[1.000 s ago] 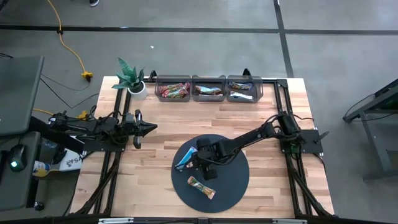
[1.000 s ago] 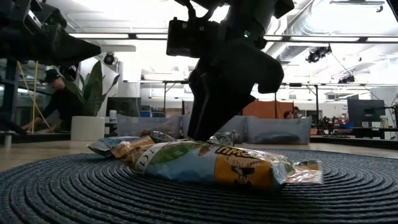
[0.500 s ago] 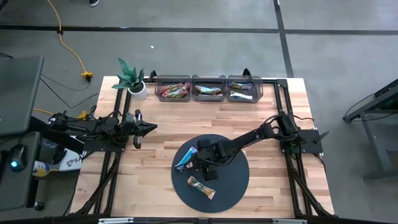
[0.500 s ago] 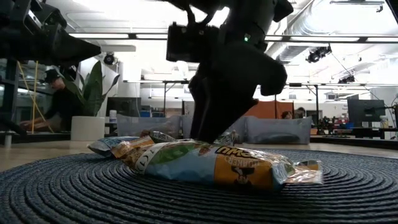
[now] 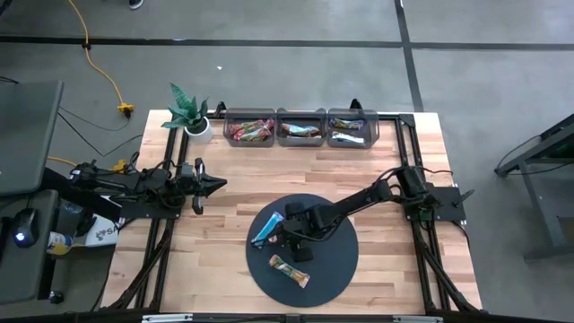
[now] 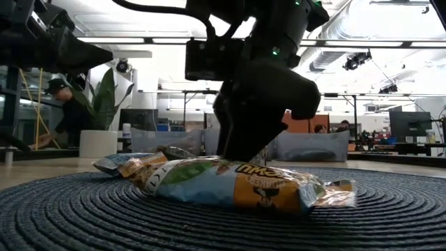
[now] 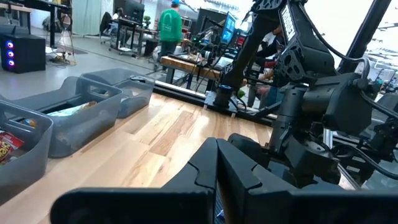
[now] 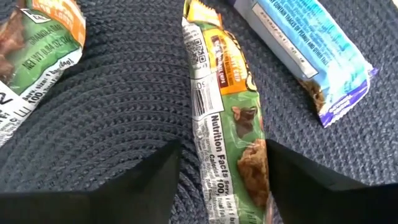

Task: Pick and place Granola Bars by type
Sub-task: Put the yellow granola bar into the middle black bin

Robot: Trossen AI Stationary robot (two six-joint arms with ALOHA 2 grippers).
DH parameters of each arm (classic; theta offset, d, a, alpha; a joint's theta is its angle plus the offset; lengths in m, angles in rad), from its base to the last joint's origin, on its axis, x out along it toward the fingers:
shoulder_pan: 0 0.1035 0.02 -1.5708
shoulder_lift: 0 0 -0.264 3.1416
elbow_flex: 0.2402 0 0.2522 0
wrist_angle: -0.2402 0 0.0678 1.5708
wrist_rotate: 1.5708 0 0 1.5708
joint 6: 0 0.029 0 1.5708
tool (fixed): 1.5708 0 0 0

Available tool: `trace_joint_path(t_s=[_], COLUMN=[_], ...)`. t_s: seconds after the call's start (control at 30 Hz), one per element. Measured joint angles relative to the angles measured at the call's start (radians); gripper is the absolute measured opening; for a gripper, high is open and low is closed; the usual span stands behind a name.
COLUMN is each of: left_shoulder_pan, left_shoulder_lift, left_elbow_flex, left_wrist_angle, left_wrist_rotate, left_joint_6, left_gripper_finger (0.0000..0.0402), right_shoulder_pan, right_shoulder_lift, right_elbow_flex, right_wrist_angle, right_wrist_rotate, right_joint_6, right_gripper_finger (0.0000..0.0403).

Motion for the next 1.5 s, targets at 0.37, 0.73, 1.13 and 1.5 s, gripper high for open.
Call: trace_joint_path(t_s=[0.37,0.73,1.13,1.5], left_shoulder_pan=[0.0,0.0,0.0,0.0], left_shoulder_lift=[0.0,0.0,0.0,0.0], left_elbow_flex=[0.0,0.0,0.0,0.0], left_wrist_angle=[0.0,0.0,0.0,0.0], left_wrist_rotate=[0.001,0.001,0.001,0.0], left_joint_6=[0.0,0.0,0.0,0.0], left_gripper_finger=[0.0001,0.0001,0.0001,0.0001], right_shoulder_pan=[-0.001,-0.001,-0.001,-0.028], right_shoulder_lift=[0.0,-0.026,-0.127,-0.298], right_elbow_flex=[0.0,0.0,0.0,0.0], right_wrist_angle=[-0.003,-0.018,-0.019,0.057], right_wrist_rotate=[-0.012,-0.022,-0.029,0.025], right_joint_6=[0.026,0.068,0.133,0.121], right_gripper_finger=[0.0121,0.0079,0.0078,0.0078])
